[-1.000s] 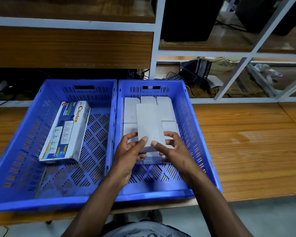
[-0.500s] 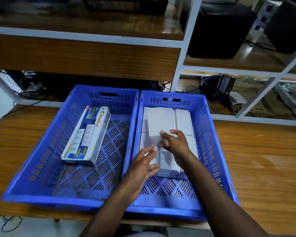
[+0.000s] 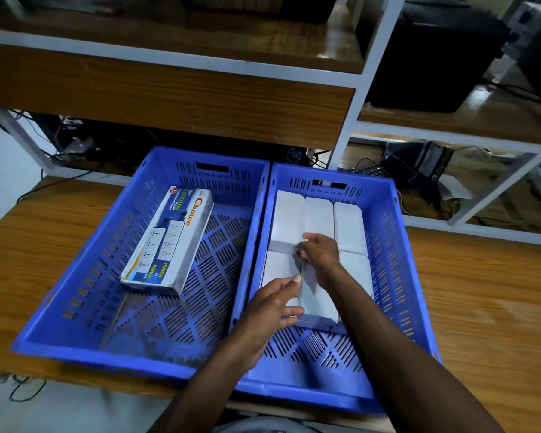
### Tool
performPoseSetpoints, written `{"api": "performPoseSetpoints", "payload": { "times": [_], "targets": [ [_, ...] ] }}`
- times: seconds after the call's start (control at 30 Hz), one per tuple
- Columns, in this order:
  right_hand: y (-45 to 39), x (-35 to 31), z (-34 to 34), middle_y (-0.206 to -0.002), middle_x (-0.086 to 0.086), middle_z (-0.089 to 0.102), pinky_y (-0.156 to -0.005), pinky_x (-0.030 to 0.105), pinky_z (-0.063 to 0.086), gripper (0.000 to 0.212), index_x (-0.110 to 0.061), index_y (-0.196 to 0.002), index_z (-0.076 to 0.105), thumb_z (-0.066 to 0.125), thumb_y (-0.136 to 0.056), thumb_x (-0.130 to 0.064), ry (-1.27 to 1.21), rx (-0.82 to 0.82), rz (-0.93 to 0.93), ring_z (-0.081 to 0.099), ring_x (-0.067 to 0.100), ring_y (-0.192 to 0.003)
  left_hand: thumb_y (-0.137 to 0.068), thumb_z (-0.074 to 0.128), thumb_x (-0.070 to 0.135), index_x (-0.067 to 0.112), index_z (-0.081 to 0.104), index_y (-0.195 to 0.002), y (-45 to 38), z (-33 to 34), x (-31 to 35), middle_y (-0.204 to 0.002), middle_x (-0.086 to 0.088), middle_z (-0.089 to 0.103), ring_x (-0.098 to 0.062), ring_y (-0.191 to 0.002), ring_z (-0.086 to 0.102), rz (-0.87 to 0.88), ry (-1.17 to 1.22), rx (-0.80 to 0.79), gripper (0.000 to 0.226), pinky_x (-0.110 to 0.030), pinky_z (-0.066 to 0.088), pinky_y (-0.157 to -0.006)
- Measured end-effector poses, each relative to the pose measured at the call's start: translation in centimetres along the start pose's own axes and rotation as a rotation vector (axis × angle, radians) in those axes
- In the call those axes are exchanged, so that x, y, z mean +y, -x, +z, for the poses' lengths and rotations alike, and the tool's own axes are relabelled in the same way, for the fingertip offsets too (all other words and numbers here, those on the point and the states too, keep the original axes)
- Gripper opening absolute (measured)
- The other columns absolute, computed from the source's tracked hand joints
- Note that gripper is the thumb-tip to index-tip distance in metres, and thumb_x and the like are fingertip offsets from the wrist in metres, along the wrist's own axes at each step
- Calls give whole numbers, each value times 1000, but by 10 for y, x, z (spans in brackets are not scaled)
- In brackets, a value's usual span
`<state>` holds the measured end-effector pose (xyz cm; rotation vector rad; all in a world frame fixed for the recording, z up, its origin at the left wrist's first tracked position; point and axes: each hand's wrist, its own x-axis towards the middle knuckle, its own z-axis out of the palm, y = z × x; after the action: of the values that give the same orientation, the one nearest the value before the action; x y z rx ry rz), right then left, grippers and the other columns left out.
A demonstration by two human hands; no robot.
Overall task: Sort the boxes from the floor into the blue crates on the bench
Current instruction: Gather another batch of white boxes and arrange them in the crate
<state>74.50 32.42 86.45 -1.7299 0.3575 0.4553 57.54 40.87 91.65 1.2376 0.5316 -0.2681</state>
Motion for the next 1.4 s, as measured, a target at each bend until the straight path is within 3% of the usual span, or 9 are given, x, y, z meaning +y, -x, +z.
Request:
{"api": "performPoseSetpoints", "payload": {
  "times": [0.1, 0.2, 0.27, 0.43, 0.7, 0.9, 1.07, 1.27, 1.4],
  "targets": [
    [-8, 3, 2, -94, 12, 73, -59, 25, 58, 25, -8, -111, 67, 70, -89, 2, 1, 30, -33, 68, 17, -67, -96, 60, 53, 26, 65, -128, -4, -1, -2, -125, 2, 68, -18, -107, 73, -7, -12, -3, 41, -38, 56, -102],
    [-15, 5, 8, -100, 9, 74, -81, 35, 63, 20, -13, -102, 69, 73, -87, -1, 3, 96, -72, 71, 17, -77, -95, 60, 55, 26, 66, -126, -7, -2, -3, -124, 1, 69, -18, -106, 73, -13, -21, -3, 42, -39, 56, -101],
    [-18, 5, 11, -99, 6, 73, -86, 42, 63, 19, -17, -97, 69, 69, -89, 0, -16, 119, -89, 73, 22, -86, -95, 60, 55, 25, 66, -126, -9, -2, -4, -124, 0, 69, -18, -106, 73, -15, -21, 0, 43, -39, 56, -101],
    [-20, 4, 4, -110, 11, 71, -80, 31, 62, 27, -11, -113, 68, 62, -93, 6, -89, 87, -96, 73, 29, -98, -95, 58, 55, 24, 66, -126, -12, -3, -5, -122, -1, 71, -19, -105, 73, -27, -24, 2, 45, -39, 57, -100],
    [-22, 10, 0, -122, 12, 67, -89, 34, 61, 33, -11, -120, 67, 58, -94, 9, -185, 3, -73, 69, 31, -110, -97, 58, 54, 23, 67, -125, -13, 2, -5, -122, 0, 71, -18, -105, 73, -37, -55, -17, 43, -38, 57, -100],
    [-17, 11, -4, -135, 6, 57, -101, 43, 56, 44, -22, -123, 65, 54, -93, 8, -111, -71, -94, 64, 27, -117, -96, 62, 50, 22, 66, -126, -12, 4, -4, -122, 2, 70, -17, -105, 73, -18, -91, -21, 41, -34, 58, -96],
    [7, 3, -26, -109, 8, 68, -72, 29, 54, 27, -17, -121, 63, 54, -98, -5, -72, -135, -35, 59, 16, -77, -96, 60, 52, 24, 68, -124, -13, 5, -4, -122, 0, 70, -20, -106, 72, -22, -122, -6, 41, -40, 58, -99],
    [45, 15, -70, -105, 7, 73, -86, 37, 61, 15, -10, -111, 70, 61, -101, -17, 24, -163, -34, 71, 18, -87, -97, 61, 48, 23, 69, -120, -15, 11, -3, -120, 1, 72, -20, -105, 72, 18, -116, 36, 36, -37, 58, -96],
    [75, 29, -96, -97, 2, 67, -57, 17, 53, 16, -3, -111, 70, 60, -102, -12, 72, -144, -115, 68, -3, -61, -98, 60, 47, 24, 67, -120, -15, 17, -2, -121, 2, 70, -19, -108, 70, 32, -137, 90, 33, -34, 56, -94]
  ]
}}
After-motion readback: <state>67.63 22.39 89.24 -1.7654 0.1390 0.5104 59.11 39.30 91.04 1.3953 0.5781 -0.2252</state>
